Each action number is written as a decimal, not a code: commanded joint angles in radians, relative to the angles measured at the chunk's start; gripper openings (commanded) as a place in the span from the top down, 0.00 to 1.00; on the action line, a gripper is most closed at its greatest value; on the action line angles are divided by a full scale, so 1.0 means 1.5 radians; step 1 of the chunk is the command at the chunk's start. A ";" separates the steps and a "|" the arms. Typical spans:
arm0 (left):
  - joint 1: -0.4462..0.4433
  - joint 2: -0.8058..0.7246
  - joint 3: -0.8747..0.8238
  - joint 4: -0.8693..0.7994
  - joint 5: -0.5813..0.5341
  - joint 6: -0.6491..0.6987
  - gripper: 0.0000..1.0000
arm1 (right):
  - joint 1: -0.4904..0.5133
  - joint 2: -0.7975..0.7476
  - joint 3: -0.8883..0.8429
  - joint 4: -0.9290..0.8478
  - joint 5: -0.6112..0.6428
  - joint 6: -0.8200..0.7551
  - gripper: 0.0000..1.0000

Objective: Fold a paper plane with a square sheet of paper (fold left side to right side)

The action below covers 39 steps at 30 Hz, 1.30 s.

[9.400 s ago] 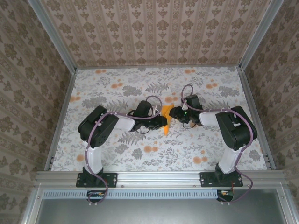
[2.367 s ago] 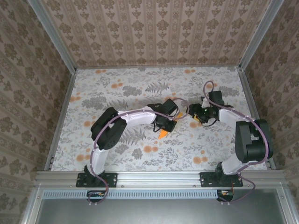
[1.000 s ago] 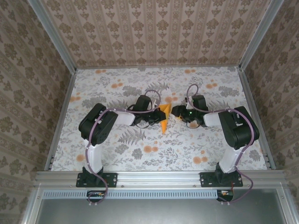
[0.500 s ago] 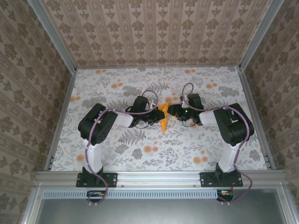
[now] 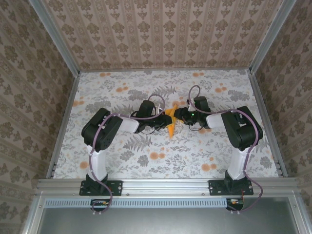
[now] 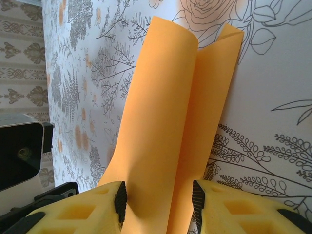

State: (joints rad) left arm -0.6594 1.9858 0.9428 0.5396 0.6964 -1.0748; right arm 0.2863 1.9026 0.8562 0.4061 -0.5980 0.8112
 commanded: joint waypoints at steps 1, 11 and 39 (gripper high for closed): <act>0.005 0.004 -0.005 0.012 0.010 -0.004 0.89 | 0.007 0.023 0.021 -0.065 0.023 -0.011 0.59; 0.005 0.000 -0.003 0.005 0.012 0.003 0.79 | 0.009 0.038 0.034 -0.112 0.035 -0.024 0.60; 0.052 -0.180 -0.038 -0.168 -0.023 0.110 0.62 | 0.011 0.038 0.034 -0.110 0.026 -0.034 0.60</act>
State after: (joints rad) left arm -0.6067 1.7836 0.9138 0.3832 0.6868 -0.9844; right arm 0.2890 1.9152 0.9092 0.2977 -0.5838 0.7856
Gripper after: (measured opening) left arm 0.376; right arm 0.397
